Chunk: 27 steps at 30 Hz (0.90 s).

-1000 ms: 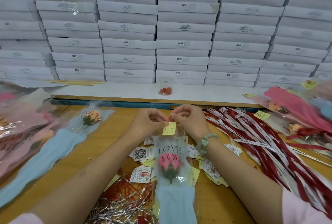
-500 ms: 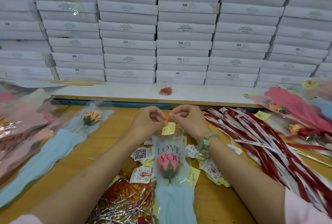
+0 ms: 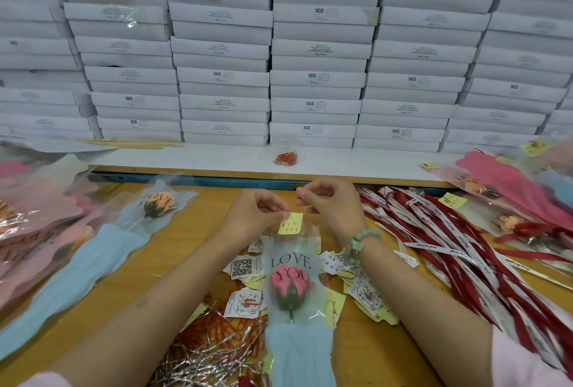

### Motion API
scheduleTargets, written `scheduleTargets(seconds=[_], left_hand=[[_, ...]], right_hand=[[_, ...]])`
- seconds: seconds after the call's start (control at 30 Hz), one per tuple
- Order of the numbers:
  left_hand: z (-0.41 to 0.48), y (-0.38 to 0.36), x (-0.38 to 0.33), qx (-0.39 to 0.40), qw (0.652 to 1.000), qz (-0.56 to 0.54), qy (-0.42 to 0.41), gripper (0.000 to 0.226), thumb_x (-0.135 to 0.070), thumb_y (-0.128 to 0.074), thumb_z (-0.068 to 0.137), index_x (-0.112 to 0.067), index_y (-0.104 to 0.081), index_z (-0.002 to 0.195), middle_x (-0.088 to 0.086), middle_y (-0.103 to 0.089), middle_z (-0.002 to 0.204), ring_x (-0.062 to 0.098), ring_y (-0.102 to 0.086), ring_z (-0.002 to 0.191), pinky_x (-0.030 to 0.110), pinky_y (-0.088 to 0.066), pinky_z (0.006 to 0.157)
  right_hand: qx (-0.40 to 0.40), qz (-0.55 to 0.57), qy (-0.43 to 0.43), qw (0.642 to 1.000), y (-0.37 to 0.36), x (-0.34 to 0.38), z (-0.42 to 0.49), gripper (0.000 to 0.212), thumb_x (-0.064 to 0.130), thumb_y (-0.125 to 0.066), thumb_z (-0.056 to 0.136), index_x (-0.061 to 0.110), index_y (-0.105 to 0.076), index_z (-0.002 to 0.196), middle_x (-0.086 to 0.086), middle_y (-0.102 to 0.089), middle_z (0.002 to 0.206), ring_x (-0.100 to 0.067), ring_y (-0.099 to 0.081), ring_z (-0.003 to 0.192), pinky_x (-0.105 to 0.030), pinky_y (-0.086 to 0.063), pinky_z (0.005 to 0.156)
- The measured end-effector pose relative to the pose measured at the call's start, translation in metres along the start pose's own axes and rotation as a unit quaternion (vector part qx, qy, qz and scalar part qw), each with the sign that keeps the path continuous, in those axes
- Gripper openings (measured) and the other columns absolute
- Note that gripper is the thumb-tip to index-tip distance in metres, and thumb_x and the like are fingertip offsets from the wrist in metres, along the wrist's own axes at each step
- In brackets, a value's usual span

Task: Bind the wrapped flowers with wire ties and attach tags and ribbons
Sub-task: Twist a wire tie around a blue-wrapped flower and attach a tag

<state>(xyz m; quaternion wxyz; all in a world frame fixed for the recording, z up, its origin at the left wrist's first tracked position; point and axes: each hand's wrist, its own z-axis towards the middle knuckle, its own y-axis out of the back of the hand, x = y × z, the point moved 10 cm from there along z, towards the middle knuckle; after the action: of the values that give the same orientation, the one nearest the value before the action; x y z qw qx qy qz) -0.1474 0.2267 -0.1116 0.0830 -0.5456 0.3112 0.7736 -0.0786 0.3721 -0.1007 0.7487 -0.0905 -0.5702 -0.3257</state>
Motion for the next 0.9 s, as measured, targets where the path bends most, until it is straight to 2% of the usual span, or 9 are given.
scheduleTargets(seconds=[0.13, 0.33, 0.47, 0.57, 0.67, 0.73, 0.77, 0.9], left_hand=[[0.000, 0.000, 0.000, -0.006, 1.000, 0.000, 0.003, 0.005, -0.008, -0.076, 0.082, -0.013, -0.075, 0.084, 0.010, -0.074, 0.086, 0.029, -0.069, 0.089, 0.044, -0.059, 0.081], [0.001, 0.003, 0.003, -0.017, 1.000, -0.010, 0.004, 0.009, -0.010, -0.077, 0.081, -0.017, -0.073, 0.080, 0.007, -0.074, 0.083, 0.022, -0.068, 0.082, 0.027, -0.054, 0.068], [0.002, 0.001, 0.004, -0.010, 1.000, -0.016, 0.010, 0.007, -0.009, -0.077, 0.081, -0.015, -0.074, 0.081, 0.006, -0.074, 0.083, 0.025, -0.070, 0.085, 0.039, -0.059, 0.078], [0.002, -0.001, 0.003, -0.006, 1.000, -0.011, 0.009, 0.006, -0.009, -0.078, 0.080, -0.015, -0.075, 0.082, 0.006, -0.075, 0.083, 0.025, -0.070, 0.085, 0.039, -0.059, 0.079], [0.002, 0.001, 0.004, -0.015, 1.000, -0.013, 0.008, 0.008, -0.009, -0.079, 0.080, -0.014, -0.073, 0.083, 0.003, -0.073, 0.079, 0.015, -0.069, 0.075, 0.028, -0.057, 0.071], [0.002, 0.002, 0.004, -0.021, 1.000, -0.009, 0.007, 0.012, -0.011, -0.079, 0.079, -0.016, -0.070, 0.084, -0.001, -0.072, 0.074, 0.004, -0.066, 0.067, 0.017, -0.051, 0.063], [0.002, 0.003, 0.004, -0.022, 1.000, -0.008, 0.007, 0.013, -0.011, -0.079, 0.079, -0.017, -0.069, 0.084, -0.002, -0.071, 0.073, 0.003, -0.065, 0.066, 0.017, -0.051, 0.063], [0.002, 0.002, 0.004, -0.018, 1.000, -0.005, 0.006, 0.013, -0.010, -0.079, 0.080, -0.018, -0.069, 0.082, 0.001, -0.071, 0.076, 0.014, -0.067, 0.075, 0.034, -0.058, 0.076]], right_hand=[[0.002, -0.051, 0.016, 0.999, -0.001, 0.002, 0.001, 0.006, 0.009, -0.073, 0.084, 0.008, -0.069, 0.087, -0.005, -0.073, 0.081, -0.014, -0.071, 0.079, -0.027, -0.058, 0.074], [0.011, -0.111, 0.031, 0.993, -0.002, 0.006, 0.000, 0.024, 0.006, -0.078, 0.078, 0.017, -0.062, 0.090, 0.001, -0.067, 0.087, -0.015, -0.069, 0.076, -0.026, -0.057, 0.071], [0.002, -0.100, 0.034, 0.994, -0.002, 0.005, -0.001, 0.022, 0.009, -0.081, 0.076, 0.018, -0.065, 0.090, 0.003, -0.071, 0.079, -0.007, -0.069, 0.072, -0.020, -0.056, 0.071], [0.001, -0.066, 0.036, 0.997, -0.003, 0.005, -0.001, 0.016, 0.011, -0.078, 0.080, 0.015, -0.068, 0.092, 0.004, -0.073, 0.073, -0.001, -0.069, 0.071, -0.018, -0.055, 0.074], [0.016, -0.040, 0.045, 0.998, -0.006, 0.006, -0.001, 0.013, 0.011, -0.073, 0.084, 0.012, -0.067, 0.096, 0.005, -0.075, 0.075, -0.002, -0.070, 0.077, -0.023, -0.054, 0.081], [0.023, -0.034, 0.046, 0.998, -0.008, 0.006, -0.001, 0.016, 0.012, -0.074, 0.084, 0.013, -0.066, 0.097, 0.003, -0.075, 0.079, -0.005, -0.071, 0.078, -0.024, -0.055, 0.080], [0.021, -0.032, 0.046, 0.998, -0.007, 0.007, 0.000, 0.019, 0.012, -0.076, 0.082, 0.013, -0.065, 0.098, 0.002, -0.074, 0.082, -0.007, -0.071, 0.077, -0.023, -0.056, 0.078], [-0.033, -0.047, 0.058, 0.997, 0.004, 0.010, 0.000, 0.022, 0.010, -0.080, 0.077, 0.016, -0.062, 0.089, 0.001, -0.071, 0.080, -0.011, -0.069, 0.073, -0.018, -0.056, 0.070]])
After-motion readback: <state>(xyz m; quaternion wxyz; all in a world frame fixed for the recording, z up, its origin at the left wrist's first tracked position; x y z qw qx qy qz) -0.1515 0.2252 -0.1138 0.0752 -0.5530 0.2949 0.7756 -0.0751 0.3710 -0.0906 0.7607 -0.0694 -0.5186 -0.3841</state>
